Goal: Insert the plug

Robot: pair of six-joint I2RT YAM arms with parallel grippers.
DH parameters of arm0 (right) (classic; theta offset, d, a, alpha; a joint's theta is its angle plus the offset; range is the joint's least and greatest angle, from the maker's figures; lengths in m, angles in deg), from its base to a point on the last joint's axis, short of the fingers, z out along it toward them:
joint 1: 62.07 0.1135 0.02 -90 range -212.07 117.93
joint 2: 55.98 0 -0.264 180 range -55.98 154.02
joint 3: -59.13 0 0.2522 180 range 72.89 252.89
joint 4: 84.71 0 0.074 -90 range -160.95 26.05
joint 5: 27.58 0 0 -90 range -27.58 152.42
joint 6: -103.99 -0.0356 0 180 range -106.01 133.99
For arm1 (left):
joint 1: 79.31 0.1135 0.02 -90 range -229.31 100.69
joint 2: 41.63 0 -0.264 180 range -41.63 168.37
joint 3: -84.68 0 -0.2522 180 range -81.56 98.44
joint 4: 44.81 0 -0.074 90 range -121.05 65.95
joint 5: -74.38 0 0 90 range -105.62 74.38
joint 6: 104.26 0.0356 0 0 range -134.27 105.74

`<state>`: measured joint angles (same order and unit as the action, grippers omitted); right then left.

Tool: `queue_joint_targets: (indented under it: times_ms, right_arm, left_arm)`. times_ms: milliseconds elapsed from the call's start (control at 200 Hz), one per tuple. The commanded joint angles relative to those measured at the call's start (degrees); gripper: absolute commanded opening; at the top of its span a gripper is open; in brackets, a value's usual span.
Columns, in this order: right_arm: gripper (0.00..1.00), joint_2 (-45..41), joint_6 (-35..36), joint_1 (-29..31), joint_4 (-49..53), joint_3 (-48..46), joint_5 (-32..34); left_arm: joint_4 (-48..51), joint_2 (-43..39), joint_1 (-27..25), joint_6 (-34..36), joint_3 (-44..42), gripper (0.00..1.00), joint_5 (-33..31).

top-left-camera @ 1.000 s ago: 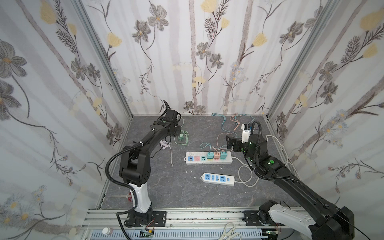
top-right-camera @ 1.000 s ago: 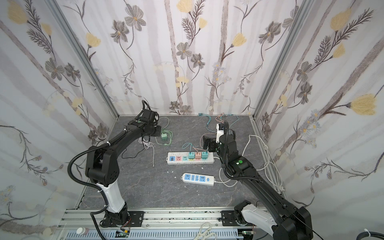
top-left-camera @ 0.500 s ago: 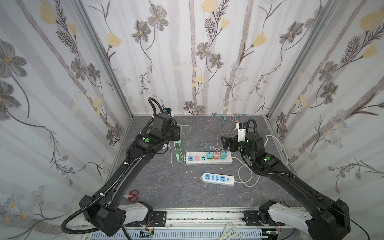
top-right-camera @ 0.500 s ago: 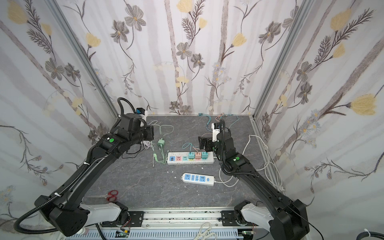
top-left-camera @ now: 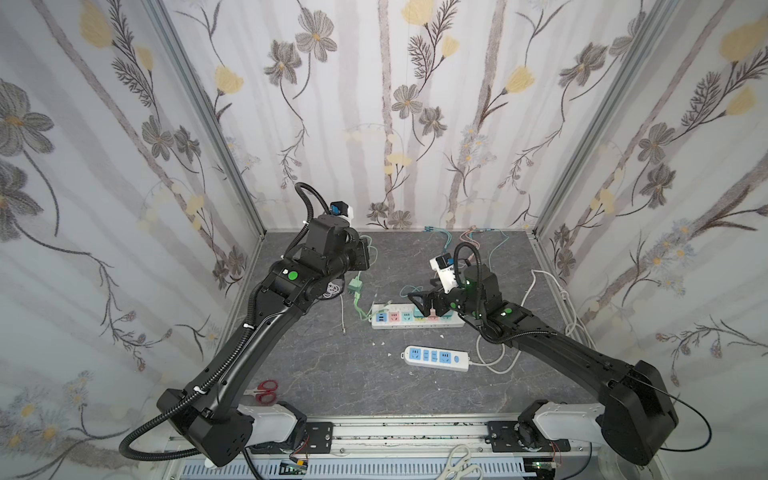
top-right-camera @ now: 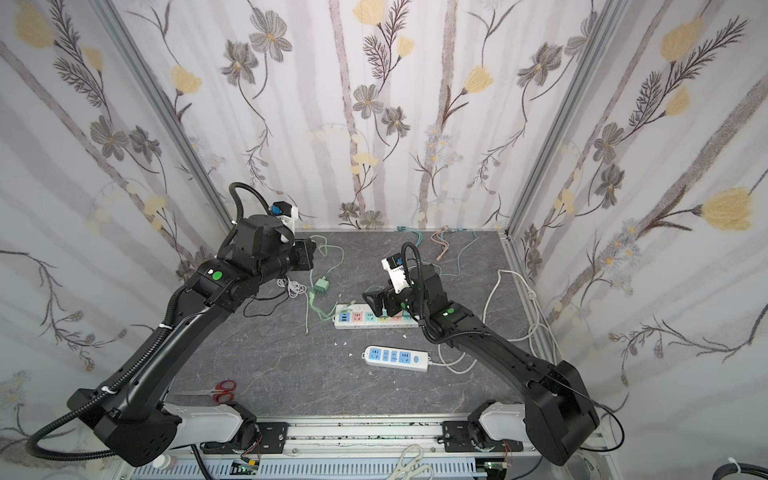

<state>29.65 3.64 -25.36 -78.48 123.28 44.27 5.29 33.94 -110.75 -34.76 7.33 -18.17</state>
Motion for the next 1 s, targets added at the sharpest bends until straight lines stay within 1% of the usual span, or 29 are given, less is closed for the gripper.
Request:
queue_joint_targets:
  times_ms: [0,150,175,260,360,425,440,490,535,585,610,659,694,714,739,879,919,929,994]
  right_arm:
    - [1.00,4.39,5.11,2.46,-9.93,1.05,-4.86]
    - [0.99,12.16,8.37,5.51,-18.24,2.77,-6.56]
    - [0.99,13.55,9.39,6.17,-18.93,4.73,-5.87]
    - [0.99,17.45,11.08,7.40,-22.54,6.76,-2.52]
    - [0.99,21.77,12.23,7.58,-28.49,8.87,-2.56]
    - [0.99,23.98,12.81,7.56,-29.91,10.87,-2.21]
    - [0.99,24.52,13.23,9.31,-30.15,11.55,-2.09]
    - [0.96,26.10,13.85,9.93,-30.18,13.35,-1.98]
    - [0.90,27.21,13.92,10.52,-29.99,14.79,-1.96]
    - [0.79,27.74,12.57,10.81,-30.69,15.50,-1.55]
    - [0.71,27.67,11.54,10.92,-31.23,15.48,-1.06]
    - [0.47,26.88,10.05,10.93,-32.24,14.76,0.31]
    - [0.32,25.95,9.62,10.92,-33.02,13.84,1.55]
    - [0.26,25.29,9.44,10.82,-33.15,13.22,2.37]
    - [0.20,24.35,9.30,10.77,-32.75,12.64,3.04]
    - [0.00,18.66,8.94,8.52,-24.38,11.54,2.46]
    - [0.00,16.99,8.41,8.38,-22.39,11.02,2.48]
    - [0.00,16.60,8.13,6.91,-21.99,10.86,2.54]
    - [0.00,14.31,5.77,4.18,-18.88,10.60,2.40]
  left_arm:
    - [-3.05,0.43,0.15,-2.33,1.16,0.00,1.74]
    - [-2.27,0.92,0.24,-2.80,2.34,0.00,1.58]
    - [-2.24,0.90,0.24,-2.92,2.36,0.00,1.58]
    - [-2.24,0.85,0.33,-3.48,2.35,0.00,2.16]
    - [-2.08,0.64,0.42,-4.03,2.37,0.00,2.37]
    - [-1.93,0.53,0.50,-4.19,2.31,0.00,2.37]
    - [-1.89,0.54,0.50,-4.25,2.27,0.00,2.33]
    - [-1.73,0.38,0.59,-4.38,2.24,0.00,2.20]
    - [-1.71,0.24,0.64,-4.36,2.12,0.00,2.03]
    - [-1.47,0.17,0.75,-4.25,2.02,0.00,1.49]
    - [-1.37,0.07,0.77,-4.21,2.00,0.00,1.25]
    - [-1.19,-0.07,1.01,-4.07,1.67,0.00,0.51]
    - [-1.24,-0.17,1.18,-4.04,1.35,0.00,0.12]
    - [-1.27,-0.20,1.33,-3.99,1.11,0.00,0.01]
    - [-1.40,-0.17,1.53,-3.93,0.84,0.00,-0.01]
    - [-1.54,1.42,2.58,-3.37,0.44,0.00,1.28]
    - [-1.76,2.19,2.90,-3.18,0.54,0.00,1.85]
    - [-1.83,2.40,2.99,-3.09,0.56,0.00,2.04]
    - [-3.72,4.33,3.93,-2.48,1.04,0.00,4.04]
